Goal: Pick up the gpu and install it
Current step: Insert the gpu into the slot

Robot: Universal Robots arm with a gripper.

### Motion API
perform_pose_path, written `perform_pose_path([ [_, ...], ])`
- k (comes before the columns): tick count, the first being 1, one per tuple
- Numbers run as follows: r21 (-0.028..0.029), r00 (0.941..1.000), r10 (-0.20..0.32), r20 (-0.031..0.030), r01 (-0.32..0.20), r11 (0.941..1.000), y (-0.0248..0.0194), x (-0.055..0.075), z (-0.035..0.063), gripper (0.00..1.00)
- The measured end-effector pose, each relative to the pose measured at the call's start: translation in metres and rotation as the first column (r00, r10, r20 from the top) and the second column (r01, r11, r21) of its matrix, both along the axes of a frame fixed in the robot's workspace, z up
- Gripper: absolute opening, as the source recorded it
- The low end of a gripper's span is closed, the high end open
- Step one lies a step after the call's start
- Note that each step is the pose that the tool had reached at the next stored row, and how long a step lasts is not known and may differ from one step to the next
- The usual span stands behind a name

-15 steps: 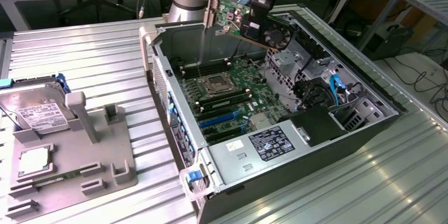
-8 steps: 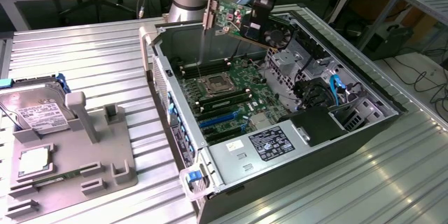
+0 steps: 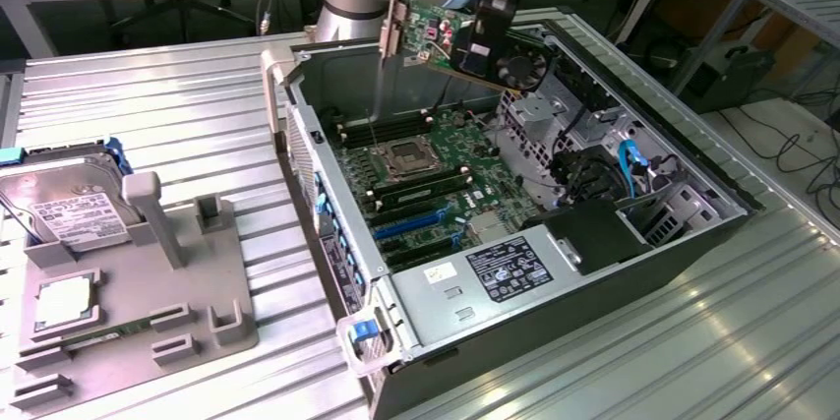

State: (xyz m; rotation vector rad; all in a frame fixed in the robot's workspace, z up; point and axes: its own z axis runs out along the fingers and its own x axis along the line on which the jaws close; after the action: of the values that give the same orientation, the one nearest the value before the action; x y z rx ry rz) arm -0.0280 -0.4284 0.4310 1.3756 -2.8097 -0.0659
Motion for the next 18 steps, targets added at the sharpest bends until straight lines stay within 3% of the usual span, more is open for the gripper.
perform_pose_path([
  [11,-0.0001,0.998,0.063,0.0,-0.063,0.998,-0.0007,0.0,0.0001,0.28],
  [18,0.0,0.9929,0.119,0.0,-0.119,0.9929,-0.0008,-0.0001,0.0,0.28],
])
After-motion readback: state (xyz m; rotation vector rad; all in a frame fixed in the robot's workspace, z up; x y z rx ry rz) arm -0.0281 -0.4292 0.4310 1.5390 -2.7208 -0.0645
